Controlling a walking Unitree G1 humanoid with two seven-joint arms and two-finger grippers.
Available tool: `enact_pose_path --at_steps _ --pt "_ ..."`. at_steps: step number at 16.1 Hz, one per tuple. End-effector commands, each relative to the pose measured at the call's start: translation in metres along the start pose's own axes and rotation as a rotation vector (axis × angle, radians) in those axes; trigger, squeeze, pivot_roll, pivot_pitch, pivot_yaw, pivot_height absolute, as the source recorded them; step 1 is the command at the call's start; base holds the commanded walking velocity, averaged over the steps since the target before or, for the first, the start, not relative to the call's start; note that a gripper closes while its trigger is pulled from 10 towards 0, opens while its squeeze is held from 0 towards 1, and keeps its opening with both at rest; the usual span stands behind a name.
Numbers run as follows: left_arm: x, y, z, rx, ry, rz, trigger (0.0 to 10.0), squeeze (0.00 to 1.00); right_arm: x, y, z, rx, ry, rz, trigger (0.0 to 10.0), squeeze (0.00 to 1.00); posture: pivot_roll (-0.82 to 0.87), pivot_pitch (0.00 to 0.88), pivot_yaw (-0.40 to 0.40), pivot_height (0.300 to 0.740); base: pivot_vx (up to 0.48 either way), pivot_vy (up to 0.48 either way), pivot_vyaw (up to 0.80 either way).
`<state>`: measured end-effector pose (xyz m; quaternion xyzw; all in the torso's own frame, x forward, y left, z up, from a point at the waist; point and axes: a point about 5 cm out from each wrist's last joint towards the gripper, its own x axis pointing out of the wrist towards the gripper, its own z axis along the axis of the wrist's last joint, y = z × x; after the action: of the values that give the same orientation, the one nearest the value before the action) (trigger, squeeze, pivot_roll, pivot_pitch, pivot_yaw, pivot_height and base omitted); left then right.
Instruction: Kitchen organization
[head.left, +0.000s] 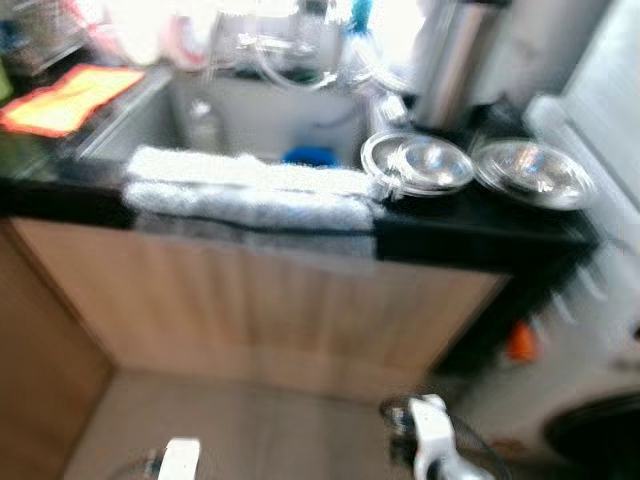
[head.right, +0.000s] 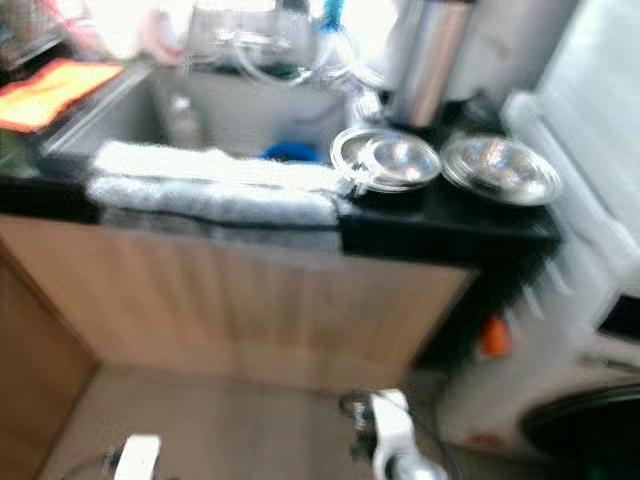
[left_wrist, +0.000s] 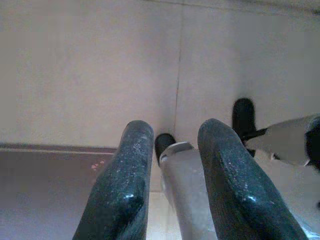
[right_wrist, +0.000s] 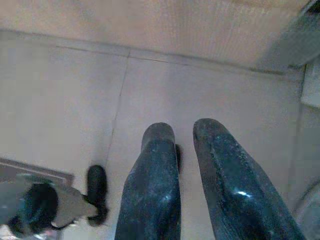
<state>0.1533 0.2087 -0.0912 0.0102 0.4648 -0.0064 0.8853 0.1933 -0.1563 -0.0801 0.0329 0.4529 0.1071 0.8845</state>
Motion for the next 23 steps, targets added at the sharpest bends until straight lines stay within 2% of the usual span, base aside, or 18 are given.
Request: enact_pose_path --at_steps 1,7,12,15,23 --pt "0.0004 -0.0021 0.0000 0.013 0.004 -0.013 10.0 0.00 -0.0022 -0.0071 -0.0023 0.003 0.006 -0.020 10.0 0.00 0.03 0.008 -0.024 0.740 0.000 0.000 -0.66" --pt "0.0002 -0.0018 -0.0002 0.007 0.001 -0.011 10.0 0.00 -0.0023 -0.0074 -0.0018 0.001 0.007 -0.020 10.0 0.00 0.03 0.019 -0.028 0.740 0.000 0.000 -0.66" --pt "0.0003 -0.0013 -0.0012 0.011 0.014 0.002 10.0 0.00 -0.0024 -0.0079 0.0001 0.010 -0.015 -0.023 10.0 0.00 0.03 0.020 -0.032 0.740 0.000 0.000 0.00" --pt "0.0003 -0.0008 -0.0015 0.017 0.018 0.009 10.0 0.00 -0.0023 -0.0073 0.0015 -0.028 -0.017 -0.008 10.0 0.00 0.03 0.018 -0.033 0.740 0.299 0.000 0.43" --pt "-0.0001 0.0001 -0.0024 0.028 0.023 0.007 10.0 0.00 -0.0023 -0.0064 -0.0008 0.003 -0.016 -0.015 10.0 0.00 0.03 0.004 -0.031 0.740 0.271 0.000 0.10"
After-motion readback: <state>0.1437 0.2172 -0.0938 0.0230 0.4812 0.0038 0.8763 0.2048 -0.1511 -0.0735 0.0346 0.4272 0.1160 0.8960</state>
